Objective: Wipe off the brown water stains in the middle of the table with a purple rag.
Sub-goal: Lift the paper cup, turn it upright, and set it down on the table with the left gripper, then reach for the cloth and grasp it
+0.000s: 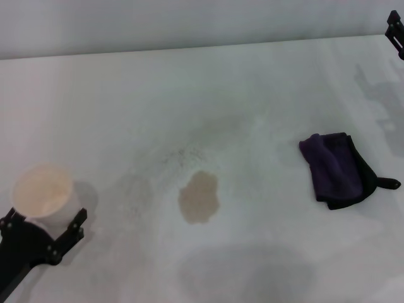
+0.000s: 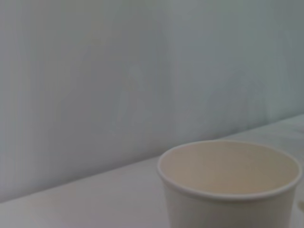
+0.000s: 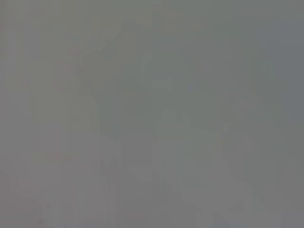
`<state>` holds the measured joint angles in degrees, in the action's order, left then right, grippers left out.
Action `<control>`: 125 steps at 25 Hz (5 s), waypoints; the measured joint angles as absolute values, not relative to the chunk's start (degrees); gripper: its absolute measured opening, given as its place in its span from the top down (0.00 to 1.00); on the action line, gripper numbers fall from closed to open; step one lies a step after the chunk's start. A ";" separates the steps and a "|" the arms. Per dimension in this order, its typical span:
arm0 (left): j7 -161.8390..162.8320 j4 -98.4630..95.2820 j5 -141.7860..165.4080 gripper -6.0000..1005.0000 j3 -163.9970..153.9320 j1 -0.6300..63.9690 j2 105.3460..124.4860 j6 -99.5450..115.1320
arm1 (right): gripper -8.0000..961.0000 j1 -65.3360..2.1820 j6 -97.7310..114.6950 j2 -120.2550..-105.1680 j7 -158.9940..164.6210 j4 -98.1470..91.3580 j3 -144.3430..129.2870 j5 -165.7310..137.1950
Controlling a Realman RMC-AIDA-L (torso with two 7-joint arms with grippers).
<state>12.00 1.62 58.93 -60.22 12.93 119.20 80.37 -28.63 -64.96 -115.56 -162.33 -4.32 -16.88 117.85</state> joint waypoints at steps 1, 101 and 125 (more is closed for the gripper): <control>12.58 1.61 58.91 0.21 -60.21 13.69 119.19 79.87 | 0.14 -28.60 -65.01 -115.56 -162.33 -4.31 -16.87 117.86; 15.41 -3.62 26.45 0.11 -60.20 10.43 118.56 88.20 | 0.14 -37.21 -86.56 -115.48 -17.79 -69.22 -77.75 20.62; 13.88 -5.00 26.58 0.11 -60.20 11.88 118.56 86.54 | 0.33 -39.26 -81.10 -115.42 -17.76 -56.76 -81.24 20.12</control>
<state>13.88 -5.00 26.58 -60.20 11.88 118.56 86.54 -39.26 -81.10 -115.42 -17.76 -56.76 -81.24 20.12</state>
